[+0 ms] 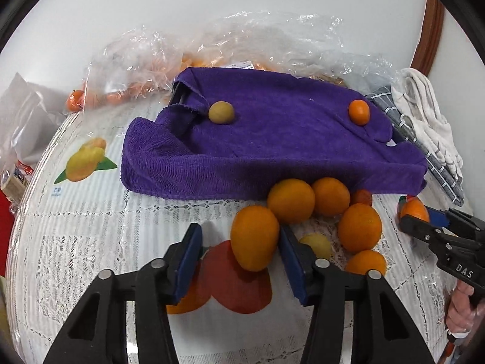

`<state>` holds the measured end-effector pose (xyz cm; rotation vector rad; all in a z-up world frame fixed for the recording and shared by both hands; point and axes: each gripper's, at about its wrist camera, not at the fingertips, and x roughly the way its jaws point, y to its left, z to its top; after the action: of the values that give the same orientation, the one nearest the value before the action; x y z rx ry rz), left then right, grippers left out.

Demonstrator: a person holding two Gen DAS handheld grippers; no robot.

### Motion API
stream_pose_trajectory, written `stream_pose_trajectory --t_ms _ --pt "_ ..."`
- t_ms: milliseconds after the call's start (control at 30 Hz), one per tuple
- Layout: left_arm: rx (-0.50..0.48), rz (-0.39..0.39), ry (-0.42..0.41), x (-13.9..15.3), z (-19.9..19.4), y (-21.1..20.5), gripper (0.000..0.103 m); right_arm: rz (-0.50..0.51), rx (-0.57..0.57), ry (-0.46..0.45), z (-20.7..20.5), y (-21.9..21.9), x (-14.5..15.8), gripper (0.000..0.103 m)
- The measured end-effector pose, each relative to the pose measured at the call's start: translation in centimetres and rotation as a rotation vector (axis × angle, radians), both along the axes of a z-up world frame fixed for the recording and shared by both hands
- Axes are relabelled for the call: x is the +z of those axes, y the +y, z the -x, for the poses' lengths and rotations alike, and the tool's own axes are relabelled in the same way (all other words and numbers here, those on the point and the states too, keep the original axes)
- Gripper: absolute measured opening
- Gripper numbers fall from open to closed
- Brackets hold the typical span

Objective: Organize fruits
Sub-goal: 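Grasp a large orange with the right tool while the left grasps an oval kumquat, then lift and carry both held fruits over the purple towel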

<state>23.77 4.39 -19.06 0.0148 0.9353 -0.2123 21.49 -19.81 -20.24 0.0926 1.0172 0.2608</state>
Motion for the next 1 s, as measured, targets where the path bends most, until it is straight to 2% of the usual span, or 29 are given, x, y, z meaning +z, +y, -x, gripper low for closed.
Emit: stream_pose_trajectory --t_ms 67,300,500,633,733,1000 --pt "0.014 -0.033 -0.003 0.0 0.1 -0.1 0.03 -0.002 -0.001 -0.003 0.0 0.0 -0.1 0.042" --pt "0.065 -0.028 -0.002 -0.2 -0.2 0.7 0.031 -0.015 -0.001 -0.004 0.0 -0.1 0.0 0.043" --pt "0.071 -0.014 0.008 -0.4 -0.4 0.9 0.031 -0.014 -0.004 -0.003 0.0 -0.1 -0.1 0.043" --pt "0.064 -0.036 0.01 -0.4 -0.4 0.6 0.032 -0.033 0.004 0.0 0.0 -0.1 -0.1 0.048" --pt "0.059 -0.048 0.012 -0.4 -0.4 0.3 0.032 -0.015 0.011 -0.002 -0.1 0.2 -0.1 0.048" --pt "0.071 -0.018 0.008 -0.4 -0.6 0.6 0.031 0.03 0.027 -0.007 0.2 0.5 -0.1 0.048"
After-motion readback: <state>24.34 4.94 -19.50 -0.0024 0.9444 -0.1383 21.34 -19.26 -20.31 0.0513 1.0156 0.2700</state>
